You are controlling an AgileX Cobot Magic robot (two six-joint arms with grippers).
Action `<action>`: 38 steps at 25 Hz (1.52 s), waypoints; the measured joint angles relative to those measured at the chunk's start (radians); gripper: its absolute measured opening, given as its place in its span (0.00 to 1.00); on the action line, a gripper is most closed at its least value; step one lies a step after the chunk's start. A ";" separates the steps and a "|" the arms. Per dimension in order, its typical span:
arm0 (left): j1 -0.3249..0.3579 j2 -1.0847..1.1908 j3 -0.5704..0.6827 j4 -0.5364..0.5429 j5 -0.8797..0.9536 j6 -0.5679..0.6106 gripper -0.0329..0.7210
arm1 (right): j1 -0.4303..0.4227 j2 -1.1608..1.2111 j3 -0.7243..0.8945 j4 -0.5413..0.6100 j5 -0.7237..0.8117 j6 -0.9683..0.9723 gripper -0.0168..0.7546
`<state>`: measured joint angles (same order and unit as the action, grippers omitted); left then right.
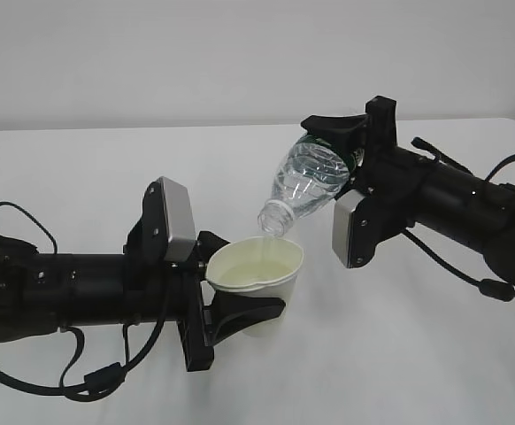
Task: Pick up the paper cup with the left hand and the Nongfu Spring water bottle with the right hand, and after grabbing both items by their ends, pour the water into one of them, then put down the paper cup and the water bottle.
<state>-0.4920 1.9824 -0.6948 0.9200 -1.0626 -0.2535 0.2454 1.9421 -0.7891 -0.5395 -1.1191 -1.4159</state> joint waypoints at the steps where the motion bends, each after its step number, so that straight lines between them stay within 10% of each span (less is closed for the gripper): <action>1: 0.000 0.000 0.000 0.000 0.000 0.000 0.60 | 0.000 0.000 0.000 0.000 0.000 0.000 0.57; 38: 0.000 0.000 0.000 0.000 0.000 0.000 0.60 | 0.000 0.000 0.000 0.000 0.000 -0.006 0.57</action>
<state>-0.4920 1.9824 -0.6948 0.9200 -1.0626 -0.2531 0.2454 1.9421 -0.7891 -0.5395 -1.1191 -1.4222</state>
